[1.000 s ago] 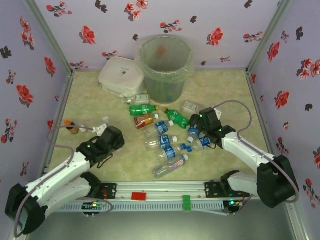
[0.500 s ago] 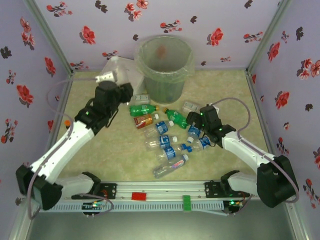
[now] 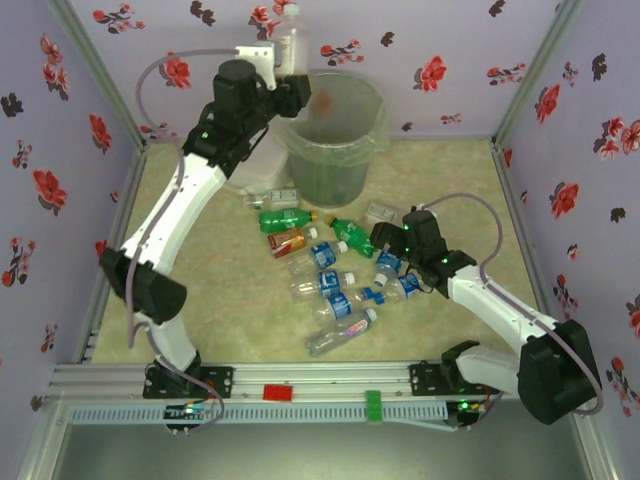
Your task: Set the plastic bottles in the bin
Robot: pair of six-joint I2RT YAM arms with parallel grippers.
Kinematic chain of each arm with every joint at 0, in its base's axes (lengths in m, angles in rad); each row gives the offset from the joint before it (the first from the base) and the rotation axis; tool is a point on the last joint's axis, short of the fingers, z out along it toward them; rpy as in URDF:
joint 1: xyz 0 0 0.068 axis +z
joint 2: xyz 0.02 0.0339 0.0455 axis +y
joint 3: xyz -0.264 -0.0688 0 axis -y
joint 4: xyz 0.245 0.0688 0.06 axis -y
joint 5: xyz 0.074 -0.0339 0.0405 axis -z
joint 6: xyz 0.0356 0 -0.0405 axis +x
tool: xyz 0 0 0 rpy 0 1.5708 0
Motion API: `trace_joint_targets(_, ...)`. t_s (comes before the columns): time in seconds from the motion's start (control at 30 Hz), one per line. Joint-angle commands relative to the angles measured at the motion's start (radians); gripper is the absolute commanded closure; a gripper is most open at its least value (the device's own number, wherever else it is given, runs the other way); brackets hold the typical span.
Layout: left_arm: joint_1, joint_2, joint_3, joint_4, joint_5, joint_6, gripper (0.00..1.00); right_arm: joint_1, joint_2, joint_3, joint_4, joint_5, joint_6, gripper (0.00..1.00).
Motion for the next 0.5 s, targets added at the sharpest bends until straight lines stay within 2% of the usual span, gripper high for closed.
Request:
trace_joint_targets(0.0, 0.006, 0.119, 0.148, -0.106, 0.106, 0.035, 0.6, -0.001, -0.031, 0.02, -0.041, 0.063, 0.027, 0.0)
trace_joint_targets(0.3, 0.007, 0.375, 0.384, -0.192, 0.131, 0.025, 0.6, 0.0, -0.086, 0.001, -0.027, 0.055, 0.007, 0.0)
trace_joint_targets(0.47, 0.007, 0.432, 0.413, -0.21, 0.134, 0.022, 0.57, 0.0, -0.094, -0.003, -0.03, 0.053, 0.006, 0.0)
